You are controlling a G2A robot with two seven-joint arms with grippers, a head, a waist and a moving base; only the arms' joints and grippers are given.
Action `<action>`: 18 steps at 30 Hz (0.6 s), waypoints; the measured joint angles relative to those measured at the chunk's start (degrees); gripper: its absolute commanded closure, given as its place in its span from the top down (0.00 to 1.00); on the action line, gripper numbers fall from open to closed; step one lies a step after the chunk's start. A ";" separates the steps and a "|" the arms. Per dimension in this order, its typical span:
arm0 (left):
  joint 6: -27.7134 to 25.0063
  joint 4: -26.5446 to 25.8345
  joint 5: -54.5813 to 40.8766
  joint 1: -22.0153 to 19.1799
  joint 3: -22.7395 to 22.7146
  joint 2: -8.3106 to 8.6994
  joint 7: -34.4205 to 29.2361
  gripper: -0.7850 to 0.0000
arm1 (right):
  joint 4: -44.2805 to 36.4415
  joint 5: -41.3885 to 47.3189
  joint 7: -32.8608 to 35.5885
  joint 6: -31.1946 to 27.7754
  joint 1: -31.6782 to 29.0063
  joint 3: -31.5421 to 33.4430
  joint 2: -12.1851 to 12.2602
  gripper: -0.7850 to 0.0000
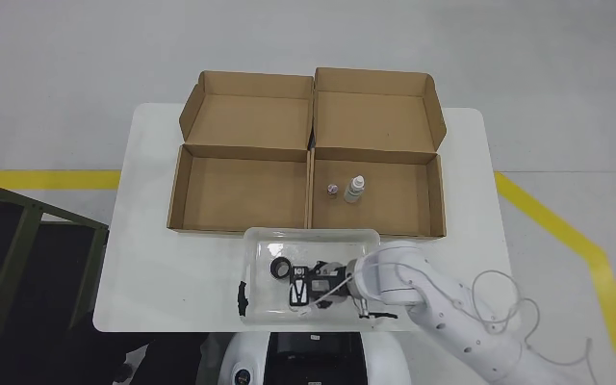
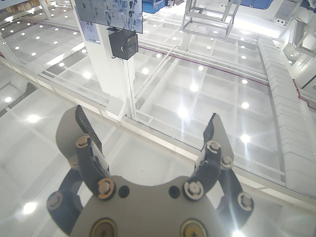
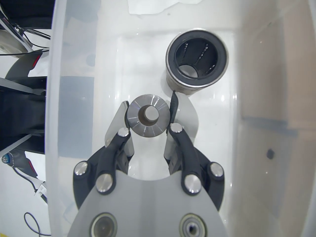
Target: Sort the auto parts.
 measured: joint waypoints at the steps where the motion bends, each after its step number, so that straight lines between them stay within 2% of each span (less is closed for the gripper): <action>1: 0.00 0.00 0.00 0.00 0.00 0.00 0.00 1.00 | -0.69 0.14 0.19 0.11 -0.10 0.32 0.11 0.00; 9: 0.00 0.00 0.00 0.00 0.00 0.00 0.00 1.00 | -7.95 1.27 2.59 2.63 -1.65 4.41 1.30 0.00; 14: 0.00 0.00 0.00 0.00 0.00 0.00 0.00 1.00 | -10.61 3.73 -0.10 1.66 -2.40 7.66 1.95 0.00; 18: 0.00 0.00 0.00 0.00 0.00 0.00 0.00 1.00 | -11.74 4.89 -5.33 -0.04 -2.30 10.02 2.23 0.00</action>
